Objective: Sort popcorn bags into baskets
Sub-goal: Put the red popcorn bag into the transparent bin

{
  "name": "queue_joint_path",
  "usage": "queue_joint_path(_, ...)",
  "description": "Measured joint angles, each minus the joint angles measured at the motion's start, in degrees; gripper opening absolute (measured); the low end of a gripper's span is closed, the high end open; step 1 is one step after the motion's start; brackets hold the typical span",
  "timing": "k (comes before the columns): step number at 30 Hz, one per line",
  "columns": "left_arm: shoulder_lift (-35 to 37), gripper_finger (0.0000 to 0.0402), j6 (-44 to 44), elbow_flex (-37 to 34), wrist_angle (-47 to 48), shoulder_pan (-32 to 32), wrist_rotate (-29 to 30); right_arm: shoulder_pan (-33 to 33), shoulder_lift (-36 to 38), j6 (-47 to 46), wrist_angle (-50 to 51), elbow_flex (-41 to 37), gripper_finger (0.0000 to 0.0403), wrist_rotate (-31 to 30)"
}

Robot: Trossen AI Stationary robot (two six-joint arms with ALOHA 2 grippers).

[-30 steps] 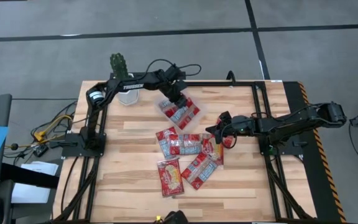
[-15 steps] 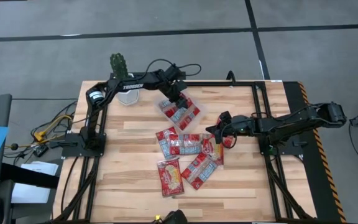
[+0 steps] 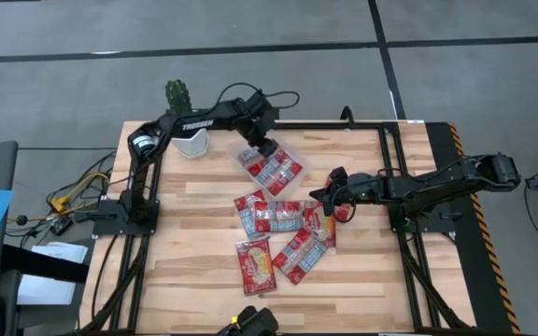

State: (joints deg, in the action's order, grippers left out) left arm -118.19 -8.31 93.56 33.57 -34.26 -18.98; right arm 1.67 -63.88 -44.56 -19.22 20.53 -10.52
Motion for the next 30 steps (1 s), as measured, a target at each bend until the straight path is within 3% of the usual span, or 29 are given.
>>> queue_joint_path(6, 0.0, 0.0012, 3.3, -0.1, -0.3, -0.1, 1.1, 0.0, 0.0, 0.0, 0.8, 0.0, 0.0047, 0.0)
queue_joint_path(14, -2.4, 0.0002, 4.7, -0.1, -1.1, 1.1, 3.4, 0.0, 0.0, 0.0, 0.9, 0.0, 0.0047, 0.0)
queue_joint_path(19, -4.8, 0.0, 4.9, -0.1, -0.8, 3.2, 11.4, 0.3, 0.0, -0.4, 1.5, 0.0, 0.0047, 0.0)
queue_joint_path(30, -6.6, 0.0, 6.5, 0.3, -1.9, 4.9, 17.0, 0.8, 0.0, -0.4, 2.3, 0.0, 0.0047, -0.1)
